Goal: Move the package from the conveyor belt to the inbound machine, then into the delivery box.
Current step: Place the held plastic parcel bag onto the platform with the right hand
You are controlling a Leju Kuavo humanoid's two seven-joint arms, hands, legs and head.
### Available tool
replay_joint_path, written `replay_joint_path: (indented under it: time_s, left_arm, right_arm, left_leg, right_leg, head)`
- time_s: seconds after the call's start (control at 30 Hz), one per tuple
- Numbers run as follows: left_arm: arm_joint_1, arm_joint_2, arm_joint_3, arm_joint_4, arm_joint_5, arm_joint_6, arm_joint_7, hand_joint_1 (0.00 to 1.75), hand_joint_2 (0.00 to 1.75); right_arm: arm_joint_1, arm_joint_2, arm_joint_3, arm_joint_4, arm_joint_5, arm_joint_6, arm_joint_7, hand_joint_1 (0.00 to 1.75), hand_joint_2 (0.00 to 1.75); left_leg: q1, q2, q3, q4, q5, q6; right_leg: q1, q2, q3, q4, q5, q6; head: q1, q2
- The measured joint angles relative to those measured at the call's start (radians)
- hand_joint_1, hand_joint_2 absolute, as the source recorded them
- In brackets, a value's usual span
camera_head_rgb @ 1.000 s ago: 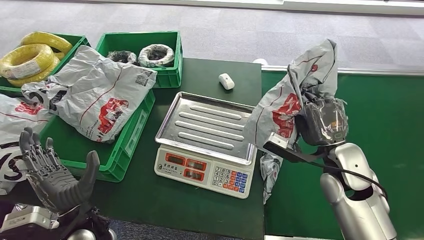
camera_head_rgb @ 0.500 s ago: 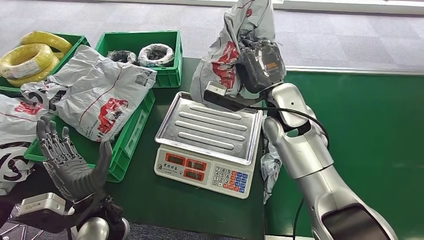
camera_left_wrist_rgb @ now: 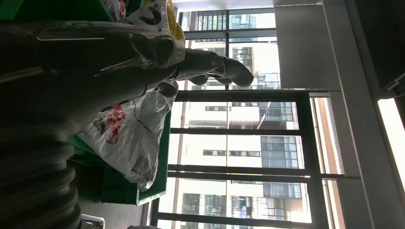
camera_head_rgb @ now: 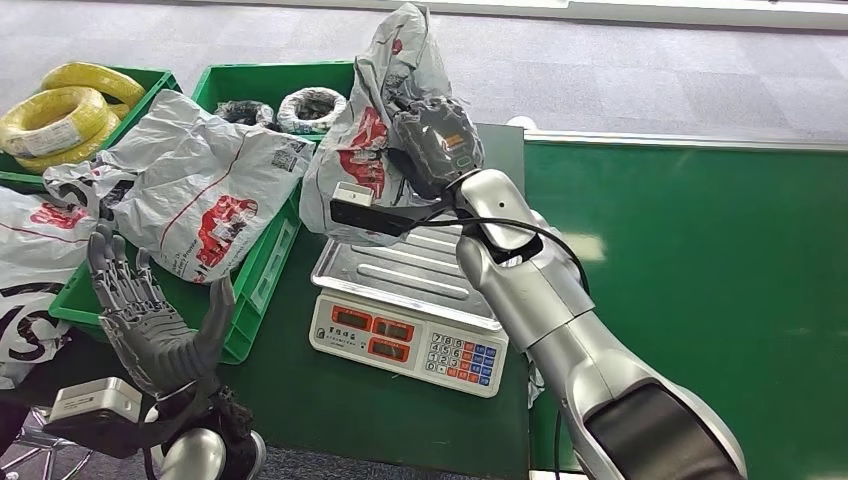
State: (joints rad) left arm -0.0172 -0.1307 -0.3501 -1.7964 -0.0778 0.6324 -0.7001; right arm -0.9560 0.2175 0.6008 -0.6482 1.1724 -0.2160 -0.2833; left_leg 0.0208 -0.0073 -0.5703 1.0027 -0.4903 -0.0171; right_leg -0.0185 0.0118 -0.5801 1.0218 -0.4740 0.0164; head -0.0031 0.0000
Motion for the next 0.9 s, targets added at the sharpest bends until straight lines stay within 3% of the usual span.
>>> replay_joint_path:
  time_s: [0.23,0.6,0.73,0.9]
  left_arm:
    - [-0.01,-0.006,0.002,0.01,-0.002,-0.02,0.0,0.0,1.75]
    - [-0.035,-0.012,0.005,0.029,0.0,-0.028,0.0,0.0,1.75]
    - [-0.033,-0.012,0.006,0.029,-0.002,-0.028,0.0,0.0,1.75]
    - [-0.028,-0.012,0.01,0.029,-0.003,-0.028,0.0,0.0,1.75]
  right_arm:
    - [0.001,0.004,0.004,0.027,-0.007,-0.049,0.011,0.0,1.75]
    - [0.001,0.006,0.005,0.028,-0.01,-0.052,0.014,0.0,1.75]
    - [0.002,0.006,0.006,0.028,-0.009,-0.057,0.014,0.0,0.0]
    - [0.002,0.006,0.008,0.028,0.002,-0.057,0.016,0.0,0.0]
  left_leg:
    - [0.0,0.0,0.0,0.0,0.0,0.0]
    - [0.0,0.0,0.0,0.0,0.0,0.0]
    - [0.0,0.0,0.0,0.0,0.0,0.0]
    - [0.0,0.0,0.0,0.0,0.0,0.0]
  right_leg:
    - [0.0,0.0,0.0,0.0,0.0,0.0]
    - [0.0,0.0,0.0,0.0,0.0,0.0]
    - [0.0,0.0,0.0,0.0,0.0,0.0]
    - [0.0,0.0,0.0,0.0,0.0,0.0]
  head:
    - [0.0,0.0]
    - [0.0,0.0]
    - [0.0,0.0]
    - [0.0,0.0]
